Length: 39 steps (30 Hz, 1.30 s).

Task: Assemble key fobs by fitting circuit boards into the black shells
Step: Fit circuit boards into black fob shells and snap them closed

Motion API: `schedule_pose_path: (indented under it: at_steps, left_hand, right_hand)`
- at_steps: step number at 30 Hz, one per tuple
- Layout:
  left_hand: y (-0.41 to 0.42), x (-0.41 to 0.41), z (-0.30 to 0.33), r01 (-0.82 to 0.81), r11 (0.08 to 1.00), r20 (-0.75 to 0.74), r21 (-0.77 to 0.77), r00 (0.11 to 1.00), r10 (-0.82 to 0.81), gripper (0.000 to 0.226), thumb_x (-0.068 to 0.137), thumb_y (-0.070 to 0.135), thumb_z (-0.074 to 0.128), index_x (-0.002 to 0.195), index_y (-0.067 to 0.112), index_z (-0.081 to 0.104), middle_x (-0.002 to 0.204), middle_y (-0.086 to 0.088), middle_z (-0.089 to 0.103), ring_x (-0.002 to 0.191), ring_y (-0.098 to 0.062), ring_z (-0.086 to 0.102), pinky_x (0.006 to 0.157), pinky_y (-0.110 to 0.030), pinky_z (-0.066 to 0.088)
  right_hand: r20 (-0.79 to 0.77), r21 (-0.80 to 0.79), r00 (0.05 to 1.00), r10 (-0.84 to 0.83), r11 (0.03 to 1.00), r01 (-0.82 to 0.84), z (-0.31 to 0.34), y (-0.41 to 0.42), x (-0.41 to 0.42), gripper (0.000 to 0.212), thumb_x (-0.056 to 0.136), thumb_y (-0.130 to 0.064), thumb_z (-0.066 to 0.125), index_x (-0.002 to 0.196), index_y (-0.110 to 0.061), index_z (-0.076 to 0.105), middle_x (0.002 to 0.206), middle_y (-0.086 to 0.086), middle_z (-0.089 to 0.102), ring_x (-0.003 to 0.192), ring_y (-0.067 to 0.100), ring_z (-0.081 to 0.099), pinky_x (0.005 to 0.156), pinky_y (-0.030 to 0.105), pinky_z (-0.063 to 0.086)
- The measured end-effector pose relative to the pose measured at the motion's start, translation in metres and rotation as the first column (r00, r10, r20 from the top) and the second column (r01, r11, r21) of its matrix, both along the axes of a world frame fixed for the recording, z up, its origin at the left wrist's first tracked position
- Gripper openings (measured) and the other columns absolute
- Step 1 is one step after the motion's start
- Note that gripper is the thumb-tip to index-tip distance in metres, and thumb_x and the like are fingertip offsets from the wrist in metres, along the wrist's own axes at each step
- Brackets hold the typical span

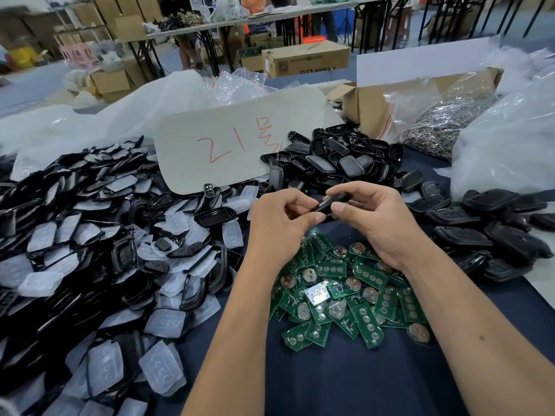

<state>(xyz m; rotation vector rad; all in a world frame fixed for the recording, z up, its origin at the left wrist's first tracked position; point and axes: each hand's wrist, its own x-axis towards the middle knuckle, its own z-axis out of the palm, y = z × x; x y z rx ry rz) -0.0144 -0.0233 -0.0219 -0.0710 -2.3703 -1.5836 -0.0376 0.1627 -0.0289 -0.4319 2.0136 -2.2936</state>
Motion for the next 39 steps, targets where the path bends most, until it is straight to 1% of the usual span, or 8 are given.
schedule_pose_path:
  at_steps: [10,13,17,20,25,29,35,39]
  left_hand:
    - [0.001,0.006,0.003,0.03,0.98,-0.085,-0.196,0.995,-0.047,0.036,0.07,0.001,0.086,0.089,0.025,0.067,0.078,0.01,0.069,0.074,-0.008,0.066,0.069,-0.026,0.058]
    - [0.002,0.004,0.003,0.004,0.983,-0.117,-0.182,0.993,-0.025,0.046,0.072,0.003,0.087,0.096,0.032,0.061,0.074,0.01,0.067,0.069,-0.006,0.065,0.066,-0.021,0.057]
    - [0.006,0.004,0.005,-0.035,0.997,-0.031,0.063,0.999,0.037,0.041,0.07,0.008,0.094,0.09,0.029,0.064,0.067,0.012,0.065,0.06,-0.005,0.062,0.062,-0.025,0.058]
    - [0.006,0.005,0.007,-0.006,0.928,0.087,0.373,0.996,-0.029,0.034,0.072,0.0,0.091,0.082,0.016,0.063,0.068,0.006,0.062,0.067,-0.017,0.065,0.069,-0.035,0.064]
    - [0.01,0.007,0.009,0.099,0.719,0.139,0.688,0.954,-0.264,0.03,0.077,-0.012,0.079,0.088,0.006,0.058,0.076,-0.006,0.061,0.076,-0.02,0.071,0.07,-0.03,0.063]
    - [0.014,0.009,0.01,0.117,0.605,0.12,0.787,0.934,-0.337,0.034,0.066,-0.002,0.078,0.093,0.004,0.059,0.088,-0.014,0.065,0.079,-0.02,0.075,0.067,-0.025,0.062]
    - [0.014,0.009,0.009,0.099,0.58,0.131,0.808,0.931,-0.34,0.036,0.068,-0.004,0.074,0.099,0.003,0.058,0.095,-0.017,0.061,0.082,-0.021,0.074,0.068,-0.026,0.062]
    - [0.013,0.009,0.009,0.09,0.588,0.134,0.804,0.935,-0.327,0.037,0.069,-0.002,0.076,0.102,0.003,0.058,0.099,-0.018,0.059,0.083,-0.022,0.074,0.069,-0.027,0.062]
  right_hand:
    - [-0.237,0.318,0.971,0.028,0.947,0.05,0.001,-0.01,0.002,0.021,0.082,0.003,0.083,0.096,-0.013,0.077,0.09,0.007,0.077,0.087,0.034,0.073,0.084,0.055,0.059]
    - [-0.235,0.308,0.971,0.033,0.95,0.042,0.0,-0.01,0.002,0.024,0.084,0.001,0.082,0.1,-0.016,0.078,0.093,0.002,0.078,0.086,0.026,0.074,0.085,0.048,0.061]
    - [-0.128,0.119,0.99,-0.054,0.99,0.07,-0.001,-0.009,-0.001,0.031,0.091,-0.01,0.079,0.119,-0.021,0.073,0.105,0.005,0.073,0.082,0.019,0.065,0.081,0.034,0.059]
    - [-0.109,0.142,0.993,-0.046,0.988,0.061,-0.002,-0.008,-0.001,0.007,0.096,-0.021,0.074,0.101,-0.025,0.079,0.075,0.0,0.069,0.065,0.012,0.058,0.063,0.024,0.05]
    - [-0.035,0.07,0.999,-0.02,0.997,0.022,-0.003,-0.012,-0.002,0.024,0.087,-0.038,0.075,0.08,-0.016,0.079,0.056,0.006,0.045,0.053,0.018,0.034,0.048,0.029,0.026]
    - [0.032,-0.023,0.999,-0.014,1.0,0.014,-0.003,-0.013,-0.003,0.053,0.087,-0.038,0.074,0.076,0.011,0.06,0.049,-0.001,0.034,0.045,0.014,0.022,0.046,0.025,0.016]
    - [0.087,-0.084,0.996,-0.011,0.996,0.019,0.003,-0.018,0.001,0.033,0.091,-0.031,0.072,0.062,-0.016,0.068,0.046,-0.006,0.037,0.041,0.01,0.023,0.048,0.031,0.013]
    - [0.057,-0.051,0.997,-0.043,0.998,0.046,0.005,-0.019,0.002,0.039,0.096,-0.025,0.071,0.06,-0.013,0.065,0.047,-0.004,0.035,0.041,0.011,0.023,0.045,0.025,0.016]
